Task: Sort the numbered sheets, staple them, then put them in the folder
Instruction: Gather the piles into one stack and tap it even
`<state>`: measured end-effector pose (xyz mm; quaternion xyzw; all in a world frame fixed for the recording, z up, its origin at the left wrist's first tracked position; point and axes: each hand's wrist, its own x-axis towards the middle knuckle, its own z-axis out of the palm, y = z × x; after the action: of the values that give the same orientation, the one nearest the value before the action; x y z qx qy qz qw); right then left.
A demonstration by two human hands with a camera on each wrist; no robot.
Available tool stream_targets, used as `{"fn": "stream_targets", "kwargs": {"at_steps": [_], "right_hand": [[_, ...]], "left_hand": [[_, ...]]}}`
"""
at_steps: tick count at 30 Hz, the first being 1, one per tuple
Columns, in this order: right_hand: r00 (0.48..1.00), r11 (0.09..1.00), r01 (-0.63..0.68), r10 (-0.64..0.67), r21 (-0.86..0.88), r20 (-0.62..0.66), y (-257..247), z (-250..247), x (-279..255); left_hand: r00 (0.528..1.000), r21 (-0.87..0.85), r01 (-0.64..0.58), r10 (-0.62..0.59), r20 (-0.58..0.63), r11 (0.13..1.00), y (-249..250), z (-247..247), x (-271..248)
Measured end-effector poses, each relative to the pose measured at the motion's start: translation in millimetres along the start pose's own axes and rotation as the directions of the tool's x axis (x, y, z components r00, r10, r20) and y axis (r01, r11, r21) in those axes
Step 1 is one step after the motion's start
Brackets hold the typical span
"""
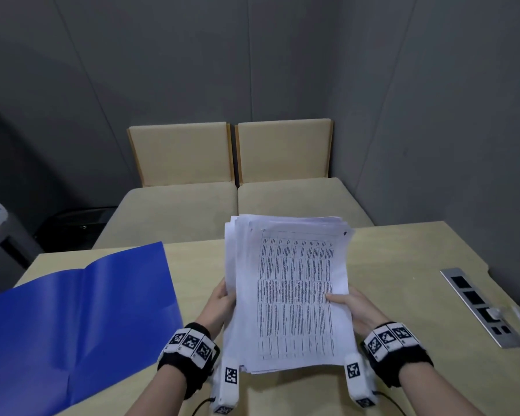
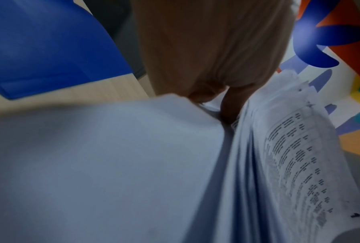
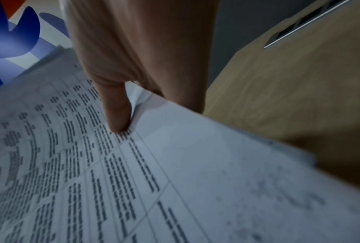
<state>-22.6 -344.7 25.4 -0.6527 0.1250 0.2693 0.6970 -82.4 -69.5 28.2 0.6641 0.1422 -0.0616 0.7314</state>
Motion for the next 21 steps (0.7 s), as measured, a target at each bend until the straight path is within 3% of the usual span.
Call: {"fn": "stream_targets", "kwargs": {"at_steps": [3,7,9,15,21], "right_hand": [[0.999,0.999,0.018,-0.017,0.051,-0.034,-1.6,12.0,6.4],[0.971,0.981,0.18,-0.166,0.066,-0.172,-8.6,32.4,7.6],[0.956,0.962,0.25,-0.228,0.111,-0.182,-13.5,43.0,4.0],[0.932,0.913,0.36,-0.34,0.191,-0.126,-26.2,65.7,-6.4],[0.918,0.911,0.39,-0.374,0.134,-0.128,-20.2,65.4,3.0]], "left_hand": [[1.0,0.018,-0.013,0.013,0.003,1.0,10.3,-0.4,0.3],[0.997,-0.026,-0.053,0.052,-0.05,0.998,24.5,8.8,-6.7],[0.991,0.068,-0.105,0.11,-0.076,0.992,24.1,12.3,-5.3],[0.909,0.277,-0.281,0.348,-0.231,0.919,18.0,24.8,-5.2],[0.862,0.244,-0.299,0.371,-0.346,0.922,13.9,22.9,-4.5]]}}
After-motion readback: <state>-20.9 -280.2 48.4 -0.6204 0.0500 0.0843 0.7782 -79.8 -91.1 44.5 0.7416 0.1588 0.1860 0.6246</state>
